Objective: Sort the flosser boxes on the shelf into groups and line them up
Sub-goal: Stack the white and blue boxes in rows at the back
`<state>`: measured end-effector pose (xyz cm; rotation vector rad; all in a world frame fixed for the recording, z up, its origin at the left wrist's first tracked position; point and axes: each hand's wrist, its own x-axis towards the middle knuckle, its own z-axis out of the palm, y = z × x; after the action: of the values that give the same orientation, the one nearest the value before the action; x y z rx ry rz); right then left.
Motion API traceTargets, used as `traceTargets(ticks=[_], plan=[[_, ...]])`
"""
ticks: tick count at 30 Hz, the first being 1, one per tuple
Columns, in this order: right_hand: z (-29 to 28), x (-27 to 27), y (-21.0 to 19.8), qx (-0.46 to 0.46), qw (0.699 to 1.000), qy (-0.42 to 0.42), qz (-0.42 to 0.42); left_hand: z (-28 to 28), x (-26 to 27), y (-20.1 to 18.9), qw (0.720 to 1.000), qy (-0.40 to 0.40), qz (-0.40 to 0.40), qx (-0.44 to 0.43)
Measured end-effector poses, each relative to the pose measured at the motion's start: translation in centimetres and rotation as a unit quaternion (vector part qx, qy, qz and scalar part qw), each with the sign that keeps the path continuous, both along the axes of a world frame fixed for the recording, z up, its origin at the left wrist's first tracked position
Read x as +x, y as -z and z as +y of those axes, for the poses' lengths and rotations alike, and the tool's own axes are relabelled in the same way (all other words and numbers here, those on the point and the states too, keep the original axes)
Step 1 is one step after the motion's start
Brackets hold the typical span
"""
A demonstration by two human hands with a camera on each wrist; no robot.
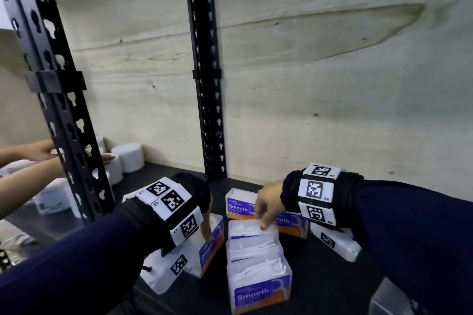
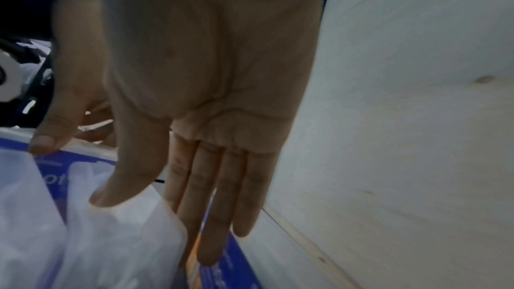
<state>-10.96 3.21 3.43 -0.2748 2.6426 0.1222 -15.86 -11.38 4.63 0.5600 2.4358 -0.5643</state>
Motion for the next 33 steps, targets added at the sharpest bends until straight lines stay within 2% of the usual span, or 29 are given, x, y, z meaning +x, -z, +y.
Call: traceTargets(ticks=[3, 7, 11, 17, 22, 29, 33], plan=[[1.5, 0.6, 0.0, 0.022, 0.999, 0.045, -0.015, -0.6, 0.2, 0.6, 0.999, 0.015, -0.02, 0.025], [3.0, 1.4, -0.2, 0.024, 0.992, 0.111, -0.059, -0.6, 0.4, 1.2, 0.998, 0.027, 0.004, 0.05], [2.7, 2.3, 0.1, 0.025, 0.997, 0.077, -0.016, -0.1, 0.8, 1.0, 0.993, 0.091, 0.064, 0.045], [2.4, 3.1, 0.2, 0.059, 0.996, 0.053, 0.033, 1.2, 0.1, 1.4, 0.968, 0.178, 0.107, 0.142], [2.6, 3.3, -0.4, 0.054, 0.994, 0.07, 0.062, 2.0, -0.4, 1.7, 0.953, 0.203, 0.115, 0.194], [3.0, 3.0, 0.1, 0.079, 0.991, 0.065, 0.085, 2.6, -0.9, 2.0, 0.946, 0.22, 0.113, 0.211], [3.0, 3.1, -0.1, 0.05, 0.993, 0.075, 0.082, 2.7, -1.1, 2.1, 0.944, 0.215, 0.116, 0.223]])
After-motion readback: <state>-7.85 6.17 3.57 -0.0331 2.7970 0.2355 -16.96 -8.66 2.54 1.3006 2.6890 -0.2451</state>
